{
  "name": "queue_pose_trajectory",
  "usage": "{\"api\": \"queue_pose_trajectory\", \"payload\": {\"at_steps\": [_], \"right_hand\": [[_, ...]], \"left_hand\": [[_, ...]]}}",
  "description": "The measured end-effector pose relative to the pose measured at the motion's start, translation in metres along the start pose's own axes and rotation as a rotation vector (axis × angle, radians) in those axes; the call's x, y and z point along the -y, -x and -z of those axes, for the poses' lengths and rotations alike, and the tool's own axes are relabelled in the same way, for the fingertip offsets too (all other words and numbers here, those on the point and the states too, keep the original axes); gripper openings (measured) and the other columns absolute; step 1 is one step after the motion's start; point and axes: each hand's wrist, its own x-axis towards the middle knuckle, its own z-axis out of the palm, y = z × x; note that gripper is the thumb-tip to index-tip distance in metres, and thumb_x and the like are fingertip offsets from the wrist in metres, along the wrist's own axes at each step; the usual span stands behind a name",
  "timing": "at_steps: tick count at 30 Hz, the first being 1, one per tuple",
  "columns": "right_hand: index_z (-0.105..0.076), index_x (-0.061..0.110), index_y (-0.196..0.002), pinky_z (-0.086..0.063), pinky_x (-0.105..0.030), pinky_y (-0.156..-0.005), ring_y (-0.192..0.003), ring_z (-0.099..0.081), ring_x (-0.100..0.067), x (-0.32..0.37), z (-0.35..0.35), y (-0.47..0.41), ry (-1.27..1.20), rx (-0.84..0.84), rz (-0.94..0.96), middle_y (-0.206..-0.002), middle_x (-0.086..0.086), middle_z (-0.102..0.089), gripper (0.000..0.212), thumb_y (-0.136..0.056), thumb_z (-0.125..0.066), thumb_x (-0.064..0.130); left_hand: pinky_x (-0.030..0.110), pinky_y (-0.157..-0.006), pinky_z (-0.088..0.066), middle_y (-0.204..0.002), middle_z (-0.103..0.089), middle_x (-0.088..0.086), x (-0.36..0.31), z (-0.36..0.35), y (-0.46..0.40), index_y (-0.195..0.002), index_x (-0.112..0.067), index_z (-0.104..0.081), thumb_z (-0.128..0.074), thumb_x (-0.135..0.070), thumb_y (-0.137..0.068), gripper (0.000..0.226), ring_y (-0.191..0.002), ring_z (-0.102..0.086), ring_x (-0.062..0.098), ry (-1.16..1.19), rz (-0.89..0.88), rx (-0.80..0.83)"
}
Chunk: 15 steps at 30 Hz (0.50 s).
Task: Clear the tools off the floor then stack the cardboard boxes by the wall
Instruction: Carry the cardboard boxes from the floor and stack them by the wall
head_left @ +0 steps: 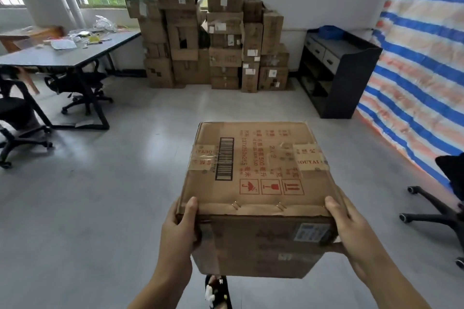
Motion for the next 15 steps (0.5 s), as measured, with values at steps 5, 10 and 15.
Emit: {"api": "queue_pose_trajectory", "payload": {"at_steps": [5, 10, 15], "right_hand": [[-0.036, 0.051, -0.122, -0.056, -0.04, -0.067, -0.089, -0.056, -0.012, 0.036, -0.054, -0.138, -0.009, -0.051, -0.029, -0.102, 0.014, -0.056, 0.027, -0.096, -0.039, 0.042], [-0.037, 0.051, -0.128, -0.056, -0.038, -0.062, -0.088, -0.057, -0.014, 0.089, -0.097, -0.257, -0.056, -0.089, -0.068, -0.101, 0.016, -0.056, 0.034, -0.096, -0.04, 0.042], [-0.037, 0.054, -0.122, -0.055, -0.034, -0.053, -0.092, -0.059, -0.016, 0.127, -0.132, -0.371, -0.048, -0.058, -0.073, -0.105, 0.015, -0.058, 0.028, -0.096, -0.039, 0.043]], "left_hand": [[0.042, -0.076, -0.052, -0.094, -0.061, -0.002, -0.035, -0.052, -0.145, -0.108, -0.021, -0.058, -0.054, -0.03, -0.094, 0.018, -0.085, -0.055, 0.012, 0.009, 0.034, -0.006], [0.041, -0.074, -0.051, -0.092, -0.06, -0.005, -0.091, -0.103, -0.272, -0.091, -0.029, -0.057, -0.053, -0.03, -0.093, 0.005, -0.084, -0.054, 0.011, -0.023, 0.005, 0.034], [0.041, -0.073, -0.051, -0.092, -0.062, -0.006, -0.123, -0.149, -0.384, -0.096, -0.028, -0.059, -0.052, -0.031, -0.094, 0.008, -0.085, -0.056, 0.011, -0.046, -0.008, 0.068]]}}
